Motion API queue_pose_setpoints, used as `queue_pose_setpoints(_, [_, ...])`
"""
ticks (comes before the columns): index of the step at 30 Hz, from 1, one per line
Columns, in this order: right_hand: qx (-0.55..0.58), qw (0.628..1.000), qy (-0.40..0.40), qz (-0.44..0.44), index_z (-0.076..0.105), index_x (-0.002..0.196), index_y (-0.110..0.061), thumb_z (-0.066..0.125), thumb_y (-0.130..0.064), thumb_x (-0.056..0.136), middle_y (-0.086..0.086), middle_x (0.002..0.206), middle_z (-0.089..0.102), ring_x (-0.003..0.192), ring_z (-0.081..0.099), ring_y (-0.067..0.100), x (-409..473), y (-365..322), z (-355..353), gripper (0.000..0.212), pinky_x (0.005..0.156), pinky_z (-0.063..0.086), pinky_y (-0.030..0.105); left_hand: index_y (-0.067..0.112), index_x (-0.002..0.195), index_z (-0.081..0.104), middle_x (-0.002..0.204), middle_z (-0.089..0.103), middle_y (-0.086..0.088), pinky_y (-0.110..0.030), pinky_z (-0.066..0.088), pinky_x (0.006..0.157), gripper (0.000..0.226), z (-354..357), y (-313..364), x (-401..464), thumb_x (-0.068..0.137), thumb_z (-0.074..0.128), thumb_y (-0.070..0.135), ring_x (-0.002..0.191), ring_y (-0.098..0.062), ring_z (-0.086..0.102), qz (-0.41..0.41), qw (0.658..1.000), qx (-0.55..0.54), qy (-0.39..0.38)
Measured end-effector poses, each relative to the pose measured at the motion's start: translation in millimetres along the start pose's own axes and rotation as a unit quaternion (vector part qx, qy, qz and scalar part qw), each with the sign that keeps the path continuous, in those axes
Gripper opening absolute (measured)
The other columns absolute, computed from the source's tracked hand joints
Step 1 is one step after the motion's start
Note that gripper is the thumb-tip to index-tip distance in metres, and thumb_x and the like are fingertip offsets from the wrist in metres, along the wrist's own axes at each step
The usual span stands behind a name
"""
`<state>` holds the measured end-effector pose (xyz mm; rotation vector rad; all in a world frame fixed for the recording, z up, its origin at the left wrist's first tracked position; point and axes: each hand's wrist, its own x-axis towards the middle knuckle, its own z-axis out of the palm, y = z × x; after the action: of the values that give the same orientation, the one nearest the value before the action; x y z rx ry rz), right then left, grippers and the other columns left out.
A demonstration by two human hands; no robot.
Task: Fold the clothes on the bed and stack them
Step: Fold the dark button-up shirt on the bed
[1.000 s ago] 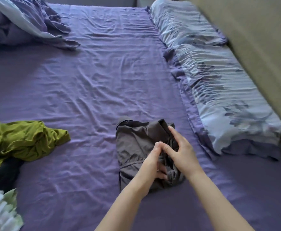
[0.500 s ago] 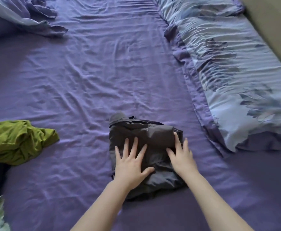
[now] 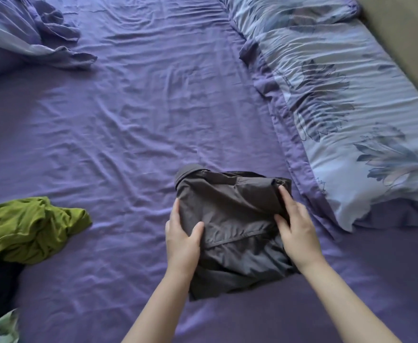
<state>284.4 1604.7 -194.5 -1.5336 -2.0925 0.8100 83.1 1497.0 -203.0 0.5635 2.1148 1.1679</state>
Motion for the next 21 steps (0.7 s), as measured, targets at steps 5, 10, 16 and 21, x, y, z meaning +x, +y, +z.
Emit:
queue_pose_setpoints(5, [-0.059,0.99,-0.092,0.084,0.021,0.15,-0.022,0.059,-0.007,0.09,0.021,0.122,0.051,0.119,0.046,0.035,33.7,26.6,-35.4,0.073,0.096,0.031,0.032,0.018,0.149,0.027,0.137,0.038,-0.005,-0.009,0.019,0.102,0.078,38.1,28.4,6.5,0.084,0.07,0.012,0.126,-0.01,0.034,0.031,0.993,0.066,-0.095])
queue_pose_setpoints(10, [-0.28,0.952,-0.1,0.074,0.02,0.151,-0.016,0.062,-0.025,0.088,0.021,0.147,0.033,0.13,0.038,0.039,25.8,30.7,-31.0,0.075,0.101,0.037,0.049,0.03,0.152,0.011,0.16,-0.003,-0.006,-0.043,0.005,0.118,0.076,61.1,9.5,-3.0,0.09,0.055,0.039,0.146,-0.023,-0.002,0.142,0.917,0.356,-0.109])
queue_pose_setpoints(16, [-0.379,0.898,-0.201,-0.101,0.024,0.148,-0.036,0.023,-0.061,0.092,0.008,0.159,0.012,0.147,0.005,0.031,15.7,33.7,14.2,0.061,0.113,0.01,0.058,0.037,0.151,0.008,0.16,-0.008,-0.006,-0.051,-0.022,0.111,0.083,72.9,-31.0,-24.4,0.08,0.015,0.077,0.146,-0.028,-0.018,0.265,0.798,0.502,-0.203])
queue_pose_setpoints(21, [-0.407,0.877,-0.254,-0.024,0.006,0.15,-0.038,0.022,-0.064,0.093,0.001,0.16,-0.012,0.146,-0.013,0.024,18.9,48.1,24.4,0.064,0.113,0.0,0.058,0.036,0.151,0.003,0.161,-0.011,-0.004,-0.054,-0.015,0.113,0.085,64.8,-32.2,-13.8,0.082,0.029,0.077,0.146,-0.026,-0.017,0.236,0.756,0.547,-0.269])
